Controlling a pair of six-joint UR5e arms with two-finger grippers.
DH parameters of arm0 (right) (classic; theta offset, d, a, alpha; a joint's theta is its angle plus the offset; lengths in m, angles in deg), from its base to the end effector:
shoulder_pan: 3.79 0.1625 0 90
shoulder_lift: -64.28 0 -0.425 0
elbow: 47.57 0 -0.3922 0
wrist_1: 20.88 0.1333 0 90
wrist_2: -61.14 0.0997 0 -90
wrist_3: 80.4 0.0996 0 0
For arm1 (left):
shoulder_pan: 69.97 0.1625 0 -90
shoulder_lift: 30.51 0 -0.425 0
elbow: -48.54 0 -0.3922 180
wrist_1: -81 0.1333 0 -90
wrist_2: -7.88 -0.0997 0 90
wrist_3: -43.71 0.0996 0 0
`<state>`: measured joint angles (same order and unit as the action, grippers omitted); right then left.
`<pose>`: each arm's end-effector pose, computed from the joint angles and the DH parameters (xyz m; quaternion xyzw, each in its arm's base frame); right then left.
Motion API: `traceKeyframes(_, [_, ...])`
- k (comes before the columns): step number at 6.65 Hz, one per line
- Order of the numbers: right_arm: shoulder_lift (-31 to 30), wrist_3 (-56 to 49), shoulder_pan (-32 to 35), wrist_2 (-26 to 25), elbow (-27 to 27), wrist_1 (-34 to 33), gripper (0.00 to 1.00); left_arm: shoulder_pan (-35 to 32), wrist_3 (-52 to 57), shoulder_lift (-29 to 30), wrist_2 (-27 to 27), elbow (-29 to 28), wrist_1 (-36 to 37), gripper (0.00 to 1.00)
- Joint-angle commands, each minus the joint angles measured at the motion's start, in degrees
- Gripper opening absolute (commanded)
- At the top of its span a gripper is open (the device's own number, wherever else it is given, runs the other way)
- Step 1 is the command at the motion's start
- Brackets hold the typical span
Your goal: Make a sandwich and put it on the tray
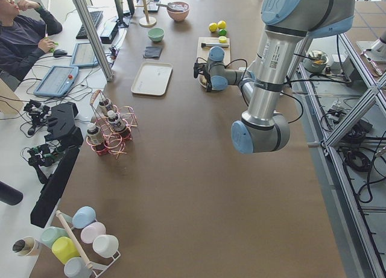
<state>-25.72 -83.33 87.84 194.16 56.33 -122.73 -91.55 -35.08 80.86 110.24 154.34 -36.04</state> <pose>0.0791 -0.4809 0.5625 0.0312 -0.3657 -0.0171 0.9301 0.5152 -0.3242 0.2739 0.0617 0.5326 -0.0191 0.8439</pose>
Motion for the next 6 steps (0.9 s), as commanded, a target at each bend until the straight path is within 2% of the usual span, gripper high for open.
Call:
traceKeyframes(1, [-0.9,-7.0,2.3,-0.8,-4.9,-1.3,1.0,0.9,-1.8,0.0,-0.7,-0.6,0.0,0.97])
traceKeyframes(2, [-1.1,-6.9,2.3,-1.2,-4.9,-1.2,1.0,2.4,-1.9,-0.2,-0.8,-0.7,-0.2,0.89])
traceKeyframes(4, [-1.1,-6.8,2.3,-1.2,-4.9,-1.1,1.0,3.8,-1.8,0.0,-1.1,-0.9,-0.2,0.51])
traceKeyframes(5, [-1.1,-6.7,2.3,-1.2,-4.9,-1.1,1.0,4.6,-1.8,0.2,-1.1,-1.5,-0.2,0.44])
traceKeyframes(6, [-1.1,-6.7,2.2,-1.3,-4.9,-1.1,1.0,4.8,-1.7,0.2,-1.1,-1.6,-0.2,0.44])
